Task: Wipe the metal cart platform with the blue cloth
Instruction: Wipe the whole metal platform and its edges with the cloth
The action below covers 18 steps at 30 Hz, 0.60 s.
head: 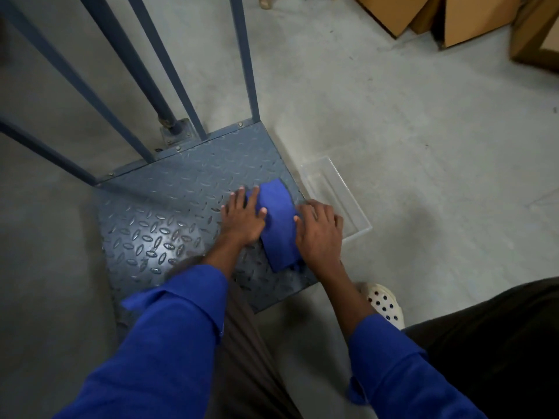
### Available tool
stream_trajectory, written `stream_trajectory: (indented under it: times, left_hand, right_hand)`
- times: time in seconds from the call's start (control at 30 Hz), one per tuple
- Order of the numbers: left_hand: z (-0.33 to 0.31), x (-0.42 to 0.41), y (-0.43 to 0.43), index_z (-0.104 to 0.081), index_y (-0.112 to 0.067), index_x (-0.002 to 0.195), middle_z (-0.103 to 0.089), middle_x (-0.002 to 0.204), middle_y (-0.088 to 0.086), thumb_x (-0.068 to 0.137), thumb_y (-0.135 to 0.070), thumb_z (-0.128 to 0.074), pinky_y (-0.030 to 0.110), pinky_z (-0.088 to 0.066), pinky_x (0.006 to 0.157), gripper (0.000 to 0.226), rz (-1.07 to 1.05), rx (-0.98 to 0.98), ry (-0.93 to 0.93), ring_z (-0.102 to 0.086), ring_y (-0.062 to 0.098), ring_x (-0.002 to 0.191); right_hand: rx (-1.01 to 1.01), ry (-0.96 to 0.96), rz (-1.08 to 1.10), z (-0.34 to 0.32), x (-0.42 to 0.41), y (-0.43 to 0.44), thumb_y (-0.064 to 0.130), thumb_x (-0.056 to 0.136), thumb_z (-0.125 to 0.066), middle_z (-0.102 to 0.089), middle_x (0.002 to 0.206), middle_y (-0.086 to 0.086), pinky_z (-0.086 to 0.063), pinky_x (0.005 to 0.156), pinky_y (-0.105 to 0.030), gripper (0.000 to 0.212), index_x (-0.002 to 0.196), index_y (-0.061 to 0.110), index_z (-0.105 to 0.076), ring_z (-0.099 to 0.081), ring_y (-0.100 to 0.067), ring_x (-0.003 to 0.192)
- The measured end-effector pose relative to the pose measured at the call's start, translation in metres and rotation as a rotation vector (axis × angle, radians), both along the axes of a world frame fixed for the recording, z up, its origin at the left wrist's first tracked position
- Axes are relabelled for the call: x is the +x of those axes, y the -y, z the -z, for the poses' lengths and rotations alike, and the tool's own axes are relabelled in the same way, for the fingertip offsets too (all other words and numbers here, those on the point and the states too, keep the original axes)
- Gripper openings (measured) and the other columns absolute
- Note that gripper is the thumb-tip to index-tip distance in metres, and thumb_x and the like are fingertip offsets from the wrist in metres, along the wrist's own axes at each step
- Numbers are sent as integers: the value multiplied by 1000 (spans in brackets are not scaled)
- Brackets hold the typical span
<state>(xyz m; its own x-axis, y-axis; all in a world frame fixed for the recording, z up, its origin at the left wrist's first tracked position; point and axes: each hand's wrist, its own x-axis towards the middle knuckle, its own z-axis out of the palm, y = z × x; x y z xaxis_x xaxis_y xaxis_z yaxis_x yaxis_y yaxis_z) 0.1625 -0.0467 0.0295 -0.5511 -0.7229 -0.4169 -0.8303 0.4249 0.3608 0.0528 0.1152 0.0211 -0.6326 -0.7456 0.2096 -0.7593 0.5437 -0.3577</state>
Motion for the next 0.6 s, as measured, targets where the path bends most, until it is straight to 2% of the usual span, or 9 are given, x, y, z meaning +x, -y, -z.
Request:
stream_trajectory:
  times: [0.03, 0.07, 0.17, 0.23, 0.3, 0.4, 0.43, 0.5, 0.6]
  left_hand:
    - [7, 1, -4, 1, -33, 170, 6, 179, 8, 112, -54, -31, 53, 4, 131, 70, 79, -26, 87, 5, 32, 165]
    - [12, 2, -8, 6, -36, 169, 11, 179, 4, 111, -59, -25, 56, 7, 130, 70, 109, -64, 125, 9, 31, 165]
    - [16, 9, -18, 2, -29, 170, 1, 179, 6, 111, -55, -22, 61, 3, 130, 69, 7, -324, 17, -1, 34, 165]
    - [17, 15, -19, -5, -25, 171, -6, 179, 7, 112, -48, -22, 60, 3, 129, 66, -59, -452, -21, -4, 33, 165]
    - [27, 23, -23, -11, -22, 171, -10, 179, 7, 111, -44, -19, 60, -1, 130, 64, -48, -478, 16, -8, 33, 165]
    - [53, 34, -20, -23, -22, 169, -18, 177, 7, 108, -43, -18, 62, -13, 130, 65, -78, -416, 1, -17, 34, 164]
    - [60, 36, -13, -23, -23, 169, -17, 177, 7, 108, -42, -19, 62, -13, 130, 64, -83, -408, -16, -16, 33, 164]
    - [67, 35, 2, -22, -26, 170, -16, 178, 6, 110, -39, -22, 61, -13, 130, 61, -64, -437, -46, -14, 31, 164]
    - [69, 29, 22, -24, -28, 169, -16, 178, 4, 111, -35, -28, 58, -11, 132, 58, -113, -469, -93, -13, 30, 165]
  right_hand:
    - [-19, 8, -60, -1, 3, 5, 35, 104, -41, -65, 143, -9, -48, 104, -47, 43, 132, 19, -69, -61, -32, 130]
    - [-23, 27, -118, 1, 6, 11, 29, 103, -42, -63, 149, -10, -47, 109, -48, 45, 137, 17, -68, -59, -33, 138]
    - [-16, 90, -224, 10, 15, 29, 17, 91, -51, -61, 154, -13, -44, 118, -50, 54, 142, 8, -67, -53, -37, 147]
    - [-8, 122, -231, 16, 17, 42, 22, 95, -44, -63, 150, -18, -49, 116, -56, 54, 139, 2, -68, -55, -40, 145]
    - [3, 175, -221, 23, 16, 52, 31, 103, -36, -57, 156, -20, -47, 117, -59, 59, 145, 1, -63, -50, -43, 148]
    - [77, 204, -253, 31, 18, 57, 45, 111, -31, -32, 174, -11, -29, 129, -53, 58, 163, 25, -44, -28, -38, 162]
    - [105, 188, -263, 33, 18, 58, 49, 112, -29, -25, 177, -7, -24, 130, -53, 57, 165, 33, -39, -23, -36, 164]
    - [159, 115, -258, 34, 13, 60, 58, 112, -30, -19, 179, -2, -19, 133, -56, 59, 167, 38, -31, -18, -34, 165]
    - [189, -73, -230, 36, 8, 67, 61, 110, -34, -17, 180, 0, -15, 132, -59, 66, 168, 29, -31, -13, -28, 167]
